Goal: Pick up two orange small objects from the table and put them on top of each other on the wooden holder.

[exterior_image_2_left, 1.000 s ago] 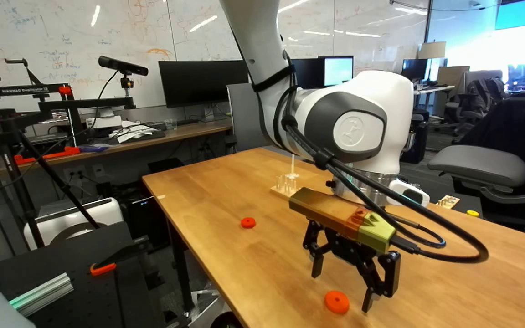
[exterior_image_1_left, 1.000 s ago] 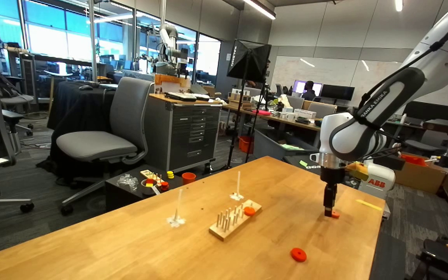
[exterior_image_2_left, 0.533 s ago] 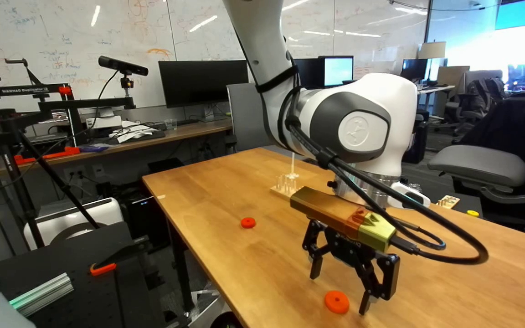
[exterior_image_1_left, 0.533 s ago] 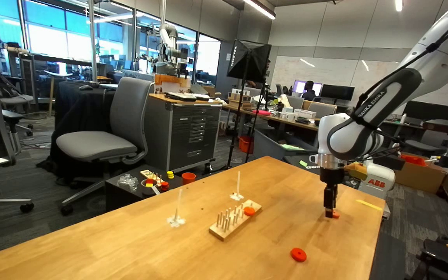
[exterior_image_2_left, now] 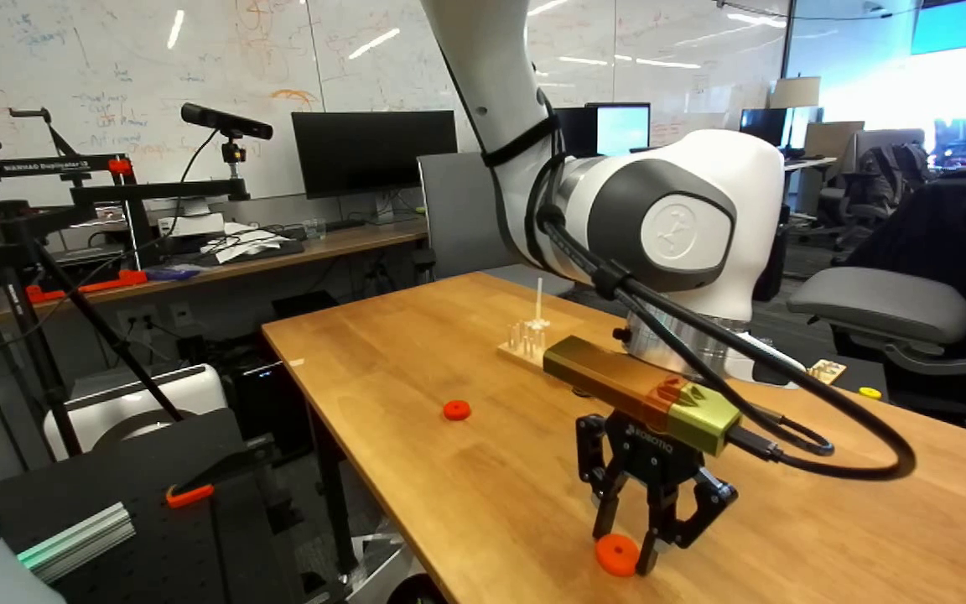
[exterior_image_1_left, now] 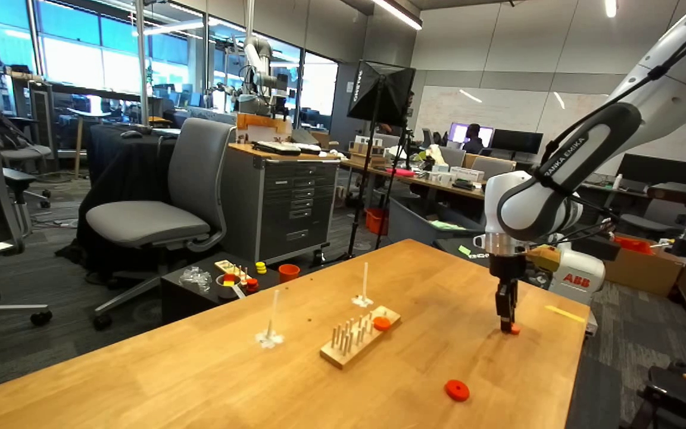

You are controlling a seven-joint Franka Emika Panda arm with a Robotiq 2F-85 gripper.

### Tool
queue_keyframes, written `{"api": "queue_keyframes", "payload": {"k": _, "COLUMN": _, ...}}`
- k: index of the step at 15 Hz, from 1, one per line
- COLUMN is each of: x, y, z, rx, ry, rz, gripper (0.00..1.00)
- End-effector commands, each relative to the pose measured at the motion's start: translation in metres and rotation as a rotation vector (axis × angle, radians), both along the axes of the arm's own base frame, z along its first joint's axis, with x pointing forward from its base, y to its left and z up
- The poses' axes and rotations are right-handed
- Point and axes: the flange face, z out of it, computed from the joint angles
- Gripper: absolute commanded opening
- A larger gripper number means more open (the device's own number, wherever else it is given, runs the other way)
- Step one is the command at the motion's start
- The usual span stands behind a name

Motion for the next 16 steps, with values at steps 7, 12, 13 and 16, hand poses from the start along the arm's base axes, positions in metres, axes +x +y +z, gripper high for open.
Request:
{"api": "queue_keyframes", "payload": {"k": 7, "x": 0.007, "y": 0.023, "z": 0.013, "rx": 0.011, "ry": 0.071, "rz": 0.009, "gripper": 0.18}}
{"api": "queue_keyframes", "payload": {"k": 12, "x": 0.026, "y": 0.076, "z": 0.032, "rx": 0.025, "ry": 0.033, "rz": 0.045, "gripper": 0.18}}
{"api": "queue_keyframes", "payload": {"k": 13, "x": 0.031, "y": 0.088, "z": 0.035, "rx": 0.024, "ry": 0.026, "rz": 0.048, "gripper": 0.18}}
{"api": "queue_keyframes", "payload": {"k": 16, "x": 0.048, "y": 0.125, "z": 0.047, "rx": 0.017, "ry": 0.008, "rz": 0.044, "gripper": 0.18}}
